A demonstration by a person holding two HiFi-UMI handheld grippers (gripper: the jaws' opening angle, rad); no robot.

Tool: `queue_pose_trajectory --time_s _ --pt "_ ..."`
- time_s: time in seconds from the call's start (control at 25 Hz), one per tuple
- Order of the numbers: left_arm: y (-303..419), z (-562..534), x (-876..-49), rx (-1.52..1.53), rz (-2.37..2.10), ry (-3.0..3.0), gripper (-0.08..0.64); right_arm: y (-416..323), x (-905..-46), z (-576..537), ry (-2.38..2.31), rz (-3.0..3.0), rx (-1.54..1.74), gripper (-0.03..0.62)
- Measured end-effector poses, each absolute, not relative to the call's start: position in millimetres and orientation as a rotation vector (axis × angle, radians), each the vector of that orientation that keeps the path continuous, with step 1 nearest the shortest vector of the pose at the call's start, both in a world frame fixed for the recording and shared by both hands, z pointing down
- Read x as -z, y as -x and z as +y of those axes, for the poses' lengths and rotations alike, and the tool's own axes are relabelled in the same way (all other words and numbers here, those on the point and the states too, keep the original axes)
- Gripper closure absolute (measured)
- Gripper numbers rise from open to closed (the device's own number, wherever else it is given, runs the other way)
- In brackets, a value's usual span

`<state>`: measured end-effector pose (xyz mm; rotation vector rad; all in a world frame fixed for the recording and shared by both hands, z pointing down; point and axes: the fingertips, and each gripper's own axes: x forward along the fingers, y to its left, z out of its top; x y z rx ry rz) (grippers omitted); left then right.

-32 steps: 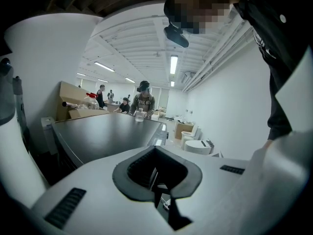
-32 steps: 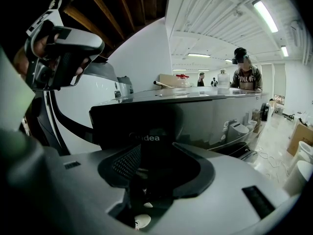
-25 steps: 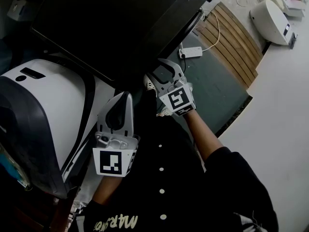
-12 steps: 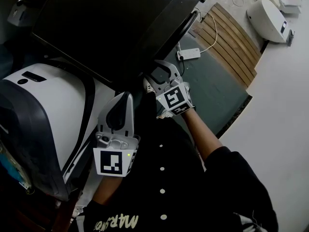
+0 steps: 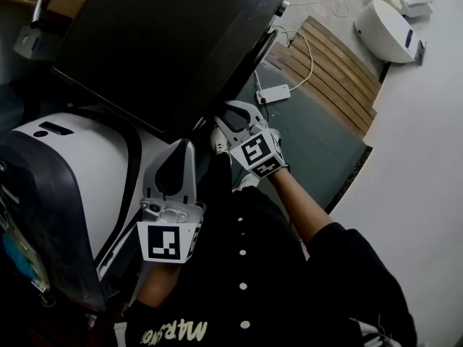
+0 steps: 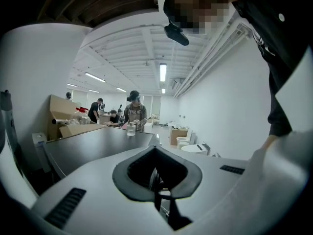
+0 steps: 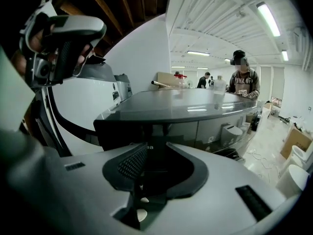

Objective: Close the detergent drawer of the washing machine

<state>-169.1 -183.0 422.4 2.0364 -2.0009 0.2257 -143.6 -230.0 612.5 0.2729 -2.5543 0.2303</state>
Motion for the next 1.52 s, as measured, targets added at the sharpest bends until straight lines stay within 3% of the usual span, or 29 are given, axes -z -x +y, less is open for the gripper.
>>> queue_pose_trajectory --time_s 0.2,0.36,0.96,1.52 --pt "161 -185 -410 -0.219 -1.998 -2.086 0.554 115 -574 -240 -0.326 -2.594 -0.224 0.534" --pt "153 -187 -407 -0.209 -1.967 -2.092 0.554 90 -538 -249 -0.392 -2.666 -0.292 0.551" --pt "123 -210 -361 -0.124 -1.969 -2.289 0.554 -20 -392 -285 -0.92 -2.857 -0.263 0.554" --pt "97 -237 -318 -0.07 -1.954 -2.427 0.554 -125 -323 -291 -1.324 -2.854 -0.222 0.554"
